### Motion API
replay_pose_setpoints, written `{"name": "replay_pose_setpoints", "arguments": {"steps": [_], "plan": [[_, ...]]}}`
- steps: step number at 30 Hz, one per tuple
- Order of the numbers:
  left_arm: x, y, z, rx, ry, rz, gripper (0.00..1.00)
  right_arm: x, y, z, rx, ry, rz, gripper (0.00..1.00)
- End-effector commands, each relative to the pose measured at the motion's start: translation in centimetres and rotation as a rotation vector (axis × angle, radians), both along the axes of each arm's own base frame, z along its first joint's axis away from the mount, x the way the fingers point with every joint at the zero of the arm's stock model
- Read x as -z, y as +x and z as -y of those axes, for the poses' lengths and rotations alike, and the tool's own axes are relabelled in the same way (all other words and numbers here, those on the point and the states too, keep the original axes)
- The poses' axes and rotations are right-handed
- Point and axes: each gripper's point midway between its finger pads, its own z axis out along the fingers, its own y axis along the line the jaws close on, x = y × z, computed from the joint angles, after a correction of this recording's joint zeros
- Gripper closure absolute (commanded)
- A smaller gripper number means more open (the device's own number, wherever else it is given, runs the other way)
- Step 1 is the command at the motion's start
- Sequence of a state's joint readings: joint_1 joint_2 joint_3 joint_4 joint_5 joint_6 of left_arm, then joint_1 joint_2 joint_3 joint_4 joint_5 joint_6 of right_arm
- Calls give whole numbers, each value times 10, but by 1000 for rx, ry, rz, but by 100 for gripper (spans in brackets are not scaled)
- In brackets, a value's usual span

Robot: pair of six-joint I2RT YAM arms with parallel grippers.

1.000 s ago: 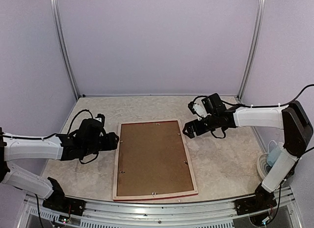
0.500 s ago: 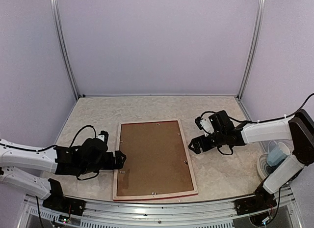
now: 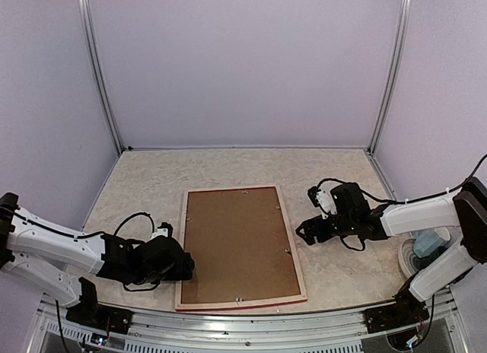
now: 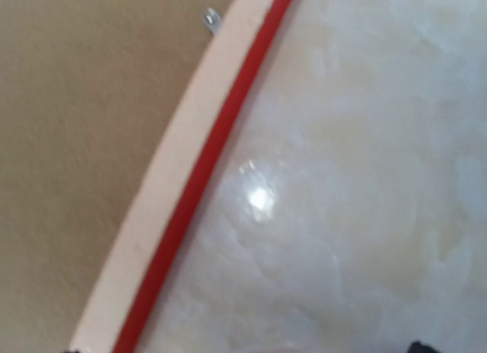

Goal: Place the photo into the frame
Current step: Press the fastener onto the backboard.

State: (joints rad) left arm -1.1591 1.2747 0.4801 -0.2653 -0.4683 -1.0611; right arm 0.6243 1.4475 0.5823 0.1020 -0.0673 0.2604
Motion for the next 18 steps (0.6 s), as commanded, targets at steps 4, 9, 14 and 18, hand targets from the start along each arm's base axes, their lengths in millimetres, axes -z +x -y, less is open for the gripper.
{"name": "replay_pose_setpoints", "arguments": {"steps": [4,9,14,18], "plan": [[-3,6,5,-44,17,6,13,9,1,-12,-19,6,2,10],[7,3,1,-51,45,-15,15,14,-1,-16,-32,2,-11,11],[11,3,-6,-68,85,-16,20,19,-1,-19,-42,-10,-22,11],[13,3,-10,-72,101,-15,24,23,-1,-20,-41,-18,-30,11]]}}
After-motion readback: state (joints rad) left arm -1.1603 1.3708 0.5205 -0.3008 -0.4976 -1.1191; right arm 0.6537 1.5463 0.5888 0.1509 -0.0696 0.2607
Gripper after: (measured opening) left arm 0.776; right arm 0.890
